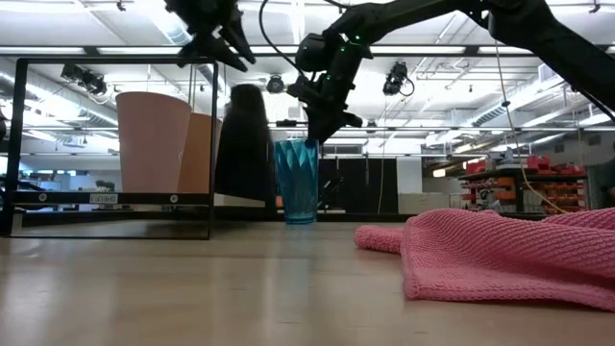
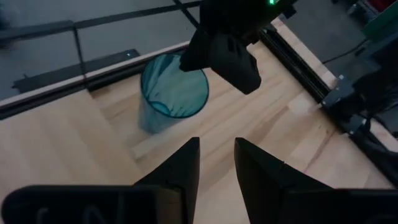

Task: Stack small to large cups/mugs on shelf
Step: Put the blue cup on the shelf

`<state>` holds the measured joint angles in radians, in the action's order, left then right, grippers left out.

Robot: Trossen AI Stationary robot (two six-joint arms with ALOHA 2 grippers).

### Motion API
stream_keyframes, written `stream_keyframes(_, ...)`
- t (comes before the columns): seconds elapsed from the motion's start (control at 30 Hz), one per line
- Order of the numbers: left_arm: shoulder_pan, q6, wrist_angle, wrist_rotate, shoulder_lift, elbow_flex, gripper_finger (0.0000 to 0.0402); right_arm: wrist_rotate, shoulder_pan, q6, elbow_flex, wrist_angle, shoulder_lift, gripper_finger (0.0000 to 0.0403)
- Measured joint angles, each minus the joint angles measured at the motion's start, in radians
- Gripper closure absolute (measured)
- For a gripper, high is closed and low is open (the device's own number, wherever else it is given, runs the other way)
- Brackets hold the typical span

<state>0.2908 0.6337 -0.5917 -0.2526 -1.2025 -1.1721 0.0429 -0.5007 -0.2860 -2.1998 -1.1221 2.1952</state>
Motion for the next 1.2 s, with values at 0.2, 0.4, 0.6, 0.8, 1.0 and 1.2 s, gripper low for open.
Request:
stream_keyframes(0.2, 0.067, -0.031, 0.115, 0.109, -0.037, 0.000, 0.0294, 0.004, 0.000, -0.002, 0.000, 0.004, -0.006, 0.0315)
stream_keyframes(0.4, 0.115, -0.045, 0.238, 0.146, -0.041, 0.000, 0.0294, 0.011, 0.000, -0.004, -0.002, -0.001, -0.049, 0.0302)
stream_keyframes(0.6, 0.161, -0.053, 0.315, 0.171, -0.046, 0.000, 0.0294, 0.011, -0.001, -0.009, -0.002, -0.003, -0.109, 0.0297)
stream_keyframes(0.8, 0.205, -0.046, 0.386, 0.270, -0.117, 0.001, 0.0294, 0.011, 0.000, -0.051, -0.002, -0.080, -0.199, 0.0298)
stream_keyframes(1.0, 0.230, -0.046, 0.411, 0.330, -0.224, -0.026, 0.0294, -0.126, 0.011, -0.038, -0.003, -0.231, -0.292, 0.0298)
stream_keyframes(1.2, 0.242, -0.097, 0.379, 0.324, -0.300, -0.127, 0.0294, -0.156, 0.036, -0.086, 0.083, -0.266, -0.382, 0.0298)
